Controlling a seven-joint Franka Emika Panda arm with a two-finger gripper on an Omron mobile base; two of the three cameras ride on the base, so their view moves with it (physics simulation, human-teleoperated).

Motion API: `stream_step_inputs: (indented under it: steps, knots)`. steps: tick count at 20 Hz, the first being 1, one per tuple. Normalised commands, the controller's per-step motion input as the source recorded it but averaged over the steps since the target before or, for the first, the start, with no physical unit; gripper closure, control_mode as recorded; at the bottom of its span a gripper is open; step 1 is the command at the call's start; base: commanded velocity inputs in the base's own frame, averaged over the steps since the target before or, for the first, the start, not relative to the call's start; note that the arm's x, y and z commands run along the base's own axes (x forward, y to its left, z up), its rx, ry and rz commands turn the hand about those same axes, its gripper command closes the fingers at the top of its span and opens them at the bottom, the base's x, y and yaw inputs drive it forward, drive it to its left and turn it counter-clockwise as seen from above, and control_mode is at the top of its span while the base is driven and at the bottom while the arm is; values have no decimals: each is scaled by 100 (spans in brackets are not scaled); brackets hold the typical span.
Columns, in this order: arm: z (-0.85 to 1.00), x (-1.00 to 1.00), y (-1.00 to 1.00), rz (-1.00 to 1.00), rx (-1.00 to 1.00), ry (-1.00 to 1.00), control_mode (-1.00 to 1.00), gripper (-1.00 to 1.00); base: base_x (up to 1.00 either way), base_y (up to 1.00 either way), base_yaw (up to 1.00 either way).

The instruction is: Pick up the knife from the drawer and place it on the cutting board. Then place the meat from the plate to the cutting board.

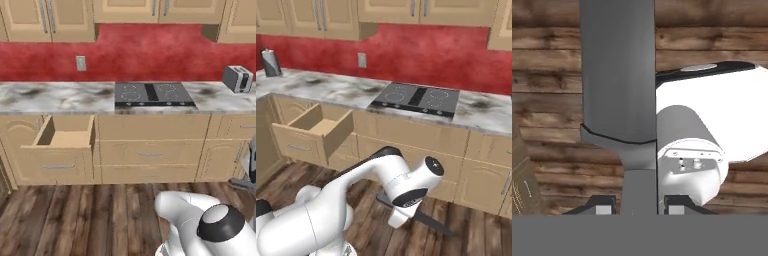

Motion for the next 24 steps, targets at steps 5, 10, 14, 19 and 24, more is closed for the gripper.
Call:
stream_step_inputs:
  steps: [5,10,14,19,24]
  knots:
    - [0,0,0,0,0,0,100,100,17,-37,-54]
    - [0,0,0,0,0,0,100,100,19,-29,-56]
    - [0,0,0,0,0,0,100,100,23,-28,-55]
    - [0,0,0,0,0,0,100,100,25,-22,-55]
    - [0,0,0,0,0,0,100,100,31,-7,-54]
